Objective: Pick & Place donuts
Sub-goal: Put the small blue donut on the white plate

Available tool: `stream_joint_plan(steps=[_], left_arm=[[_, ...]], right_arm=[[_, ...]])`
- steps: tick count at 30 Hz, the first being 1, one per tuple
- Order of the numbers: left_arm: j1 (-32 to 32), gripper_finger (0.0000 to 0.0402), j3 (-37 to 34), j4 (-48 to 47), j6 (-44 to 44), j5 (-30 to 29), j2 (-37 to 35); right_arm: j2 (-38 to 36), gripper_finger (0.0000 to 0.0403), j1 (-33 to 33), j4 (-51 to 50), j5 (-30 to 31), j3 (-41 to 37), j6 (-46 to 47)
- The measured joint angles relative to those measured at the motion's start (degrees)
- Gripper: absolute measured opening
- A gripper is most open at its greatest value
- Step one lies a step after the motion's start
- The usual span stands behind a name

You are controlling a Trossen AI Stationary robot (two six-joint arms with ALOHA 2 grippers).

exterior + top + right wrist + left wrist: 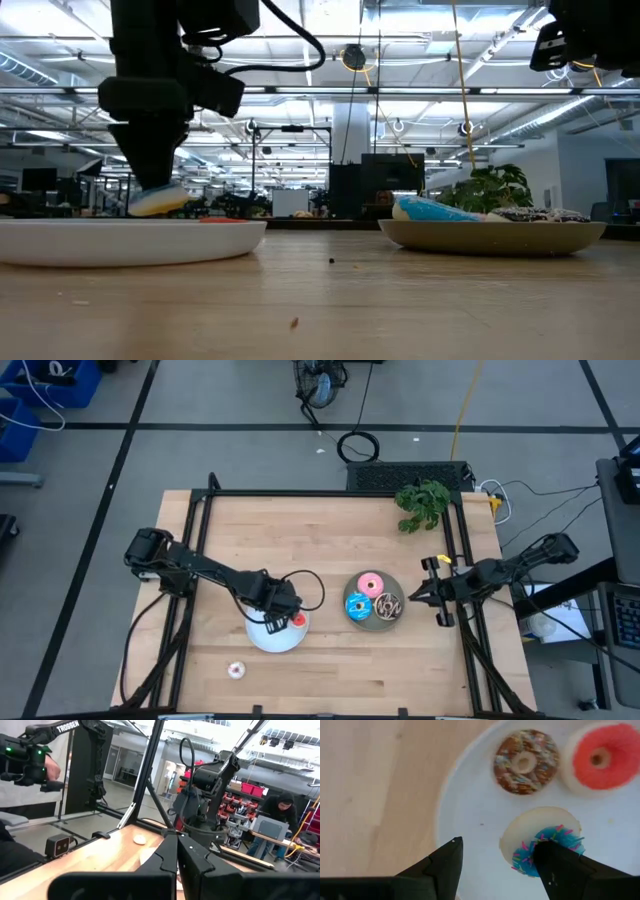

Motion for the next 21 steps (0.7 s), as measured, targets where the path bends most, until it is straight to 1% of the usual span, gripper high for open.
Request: stream_joint_plan(steps=[5,8,13,17,21], left_arm=[[-0.2,0.0239,0.0,-3.6,-2.1,-0.3,0.0],[-0.2,0.0239,0.0,-3.7,-3.1,-0.6,0.0],[-0.3,0.0239,0.0,-3.5,-4.0,-0.6,0.0],[-0.3,0.0239,0.0,-1.5,-5.5,-0.6,0.0],[-0.4,0.0239,0.0,-1.5,-6.4,-0.6,0.0]], right_arm=[[2.4,0.0000,0.0,1.7,0.0,0.0,-0.5],[5.4,0.0000,0.0,2.7,0.1,0.0,-1.8],[13.3,0.0000,0.0,10.0,0.1,0.0,-3.5],[20.6,0.0000,0.0,16.1,0.2,0.0,-4.5],[28.9,0.0000,-0.1,21.4,1.8,0.0,-6.4]])
